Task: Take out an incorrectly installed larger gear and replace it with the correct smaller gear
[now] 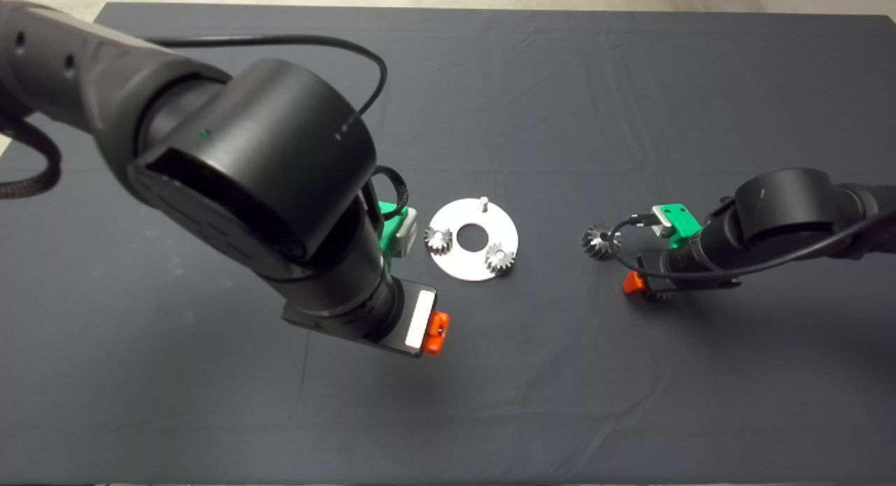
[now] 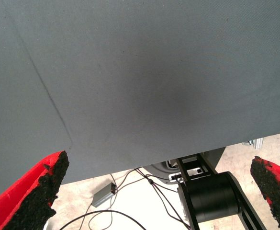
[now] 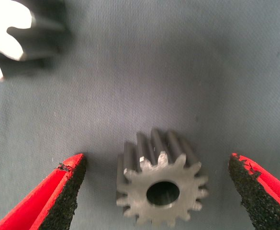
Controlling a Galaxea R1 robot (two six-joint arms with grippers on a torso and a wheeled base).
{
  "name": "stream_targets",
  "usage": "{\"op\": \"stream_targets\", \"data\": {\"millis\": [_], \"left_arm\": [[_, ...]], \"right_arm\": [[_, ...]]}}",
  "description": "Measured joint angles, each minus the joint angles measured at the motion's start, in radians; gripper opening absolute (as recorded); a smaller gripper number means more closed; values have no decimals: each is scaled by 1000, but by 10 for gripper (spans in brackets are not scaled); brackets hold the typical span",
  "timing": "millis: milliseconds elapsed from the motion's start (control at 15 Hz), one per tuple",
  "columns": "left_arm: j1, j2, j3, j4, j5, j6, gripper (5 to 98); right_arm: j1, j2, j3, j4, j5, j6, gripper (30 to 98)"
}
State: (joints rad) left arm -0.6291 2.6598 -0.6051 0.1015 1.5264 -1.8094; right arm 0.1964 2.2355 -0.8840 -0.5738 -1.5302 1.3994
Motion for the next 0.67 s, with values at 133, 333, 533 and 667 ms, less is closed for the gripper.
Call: {"op": "stream_targets", "data": {"millis": [133,333,533,667], "left_arm": [[0,0,0,0,0,-1,976],[0,0,0,0,0,-4,976],[0,0,1,0,0,-4,976],[0,0,0,0,0,-4,976]], "right_arm": [[-2,0,-1,-7,0,0,768],[-5,1,-1,-14,4,0,716],[-5,1,-1,-14,5,0,672],[-5,1,-1,-14,4,0,659]]}}
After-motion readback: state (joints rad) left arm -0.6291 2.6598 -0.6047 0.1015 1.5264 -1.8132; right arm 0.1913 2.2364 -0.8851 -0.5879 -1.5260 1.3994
